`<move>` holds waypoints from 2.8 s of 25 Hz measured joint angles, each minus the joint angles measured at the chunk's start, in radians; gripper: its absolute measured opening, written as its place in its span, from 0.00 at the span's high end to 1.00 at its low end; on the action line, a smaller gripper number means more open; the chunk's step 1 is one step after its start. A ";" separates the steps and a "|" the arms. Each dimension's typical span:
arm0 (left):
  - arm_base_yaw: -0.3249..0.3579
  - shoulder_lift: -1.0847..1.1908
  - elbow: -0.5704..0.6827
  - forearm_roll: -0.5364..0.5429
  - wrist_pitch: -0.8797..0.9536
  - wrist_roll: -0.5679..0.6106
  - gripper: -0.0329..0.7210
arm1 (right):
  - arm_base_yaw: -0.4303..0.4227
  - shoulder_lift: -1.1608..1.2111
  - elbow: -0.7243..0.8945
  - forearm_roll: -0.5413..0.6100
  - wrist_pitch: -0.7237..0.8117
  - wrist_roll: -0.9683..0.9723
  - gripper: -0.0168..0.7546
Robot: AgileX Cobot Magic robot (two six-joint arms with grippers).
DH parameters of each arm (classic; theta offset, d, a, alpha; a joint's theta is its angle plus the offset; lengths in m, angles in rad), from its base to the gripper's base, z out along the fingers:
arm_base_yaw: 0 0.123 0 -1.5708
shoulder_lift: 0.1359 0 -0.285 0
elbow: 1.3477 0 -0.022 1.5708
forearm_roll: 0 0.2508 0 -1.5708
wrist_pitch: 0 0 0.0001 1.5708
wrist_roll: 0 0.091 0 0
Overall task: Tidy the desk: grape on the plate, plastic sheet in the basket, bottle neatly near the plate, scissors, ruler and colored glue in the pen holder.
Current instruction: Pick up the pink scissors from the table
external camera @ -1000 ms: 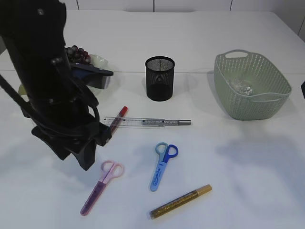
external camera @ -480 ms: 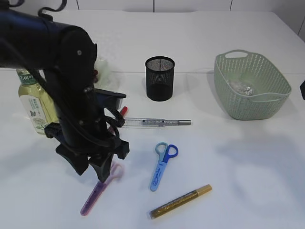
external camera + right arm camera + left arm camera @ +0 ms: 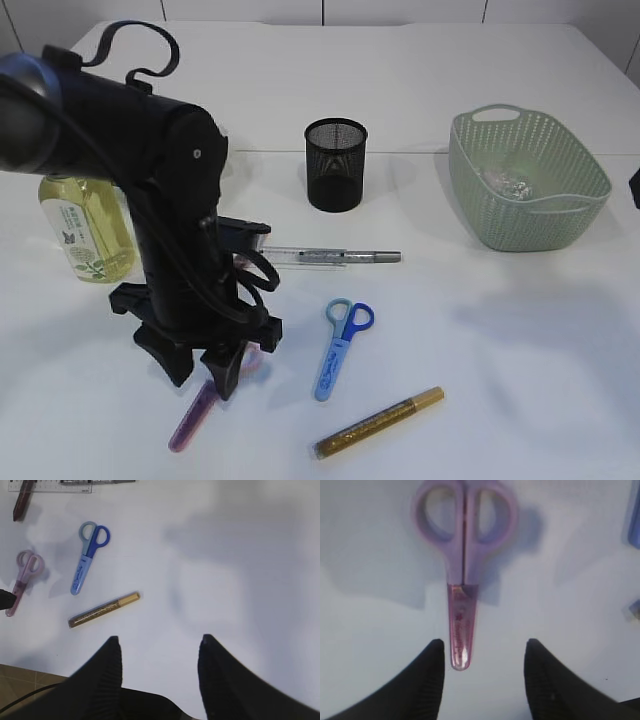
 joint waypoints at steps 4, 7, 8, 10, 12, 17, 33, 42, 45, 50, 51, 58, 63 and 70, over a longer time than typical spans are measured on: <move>0.000 0.010 0.001 0.000 -0.038 -0.002 0.46 | 0.000 0.000 0.000 0.000 0.000 0.000 0.46; 0.000 0.010 0.001 0.004 -0.054 -0.004 0.46 | 0.000 0.000 0.000 0.000 0.000 0.000 0.46; 0.000 0.010 0.001 0.006 -0.057 -0.004 0.46 | 0.000 0.000 0.000 0.000 0.000 0.000 0.46; 0.000 0.010 0.001 0.006 -0.065 -0.004 0.47 | 0.000 0.000 0.000 0.000 0.000 0.000 0.46; 0.000 0.010 0.001 0.010 -0.069 -0.004 0.50 | 0.000 0.000 0.000 0.000 0.000 0.000 0.46; 0.000 0.010 0.001 0.014 -0.073 -0.007 0.53 | 0.000 0.000 0.000 0.000 0.000 0.000 0.46; 0.011 0.051 -0.001 0.022 -0.083 -0.009 0.50 | 0.000 0.000 0.000 0.000 0.000 0.000 0.46; 0.015 0.051 -0.001 0.022 -0.090 -0.009 0.48 | 0.000 0.000 0.000 0.000 0.000 0.000 0.46; 0.017 0.051 -0.001 0.022 -0.093 -0.009 0.48 | 0.000 0.000 0.000 0.000 0.000 0.000 0.46; 0.017 0.075 -0.003 0.022 -0.092 -0.009 0.48 | 0.000 0.000 0.000 0.000 0.000 0.000 0.46; 0.017 0.081 -0.003 0.022 -0.089 -0.009 0.48 | 0.000 0.000 0.000 0.000 0.000 0.000 0.46; 0.017 0.083 -0.004 0.022 -0.089 -0.009 0.48 | 0.000 0.000 0.000 0.000 0.000 0.002 0.46; 0.017 0.083 -0.004 0.022 -0.089 -0.009 0.48 | 0.000 0.000 0.000 0.000 0.000 0.002 0.46; 0.017 0.083 -0.004 0.022 -0.091 -0.009 0.48 | 0.000 0.000 0.000 0.000 0.000 0.002 0.46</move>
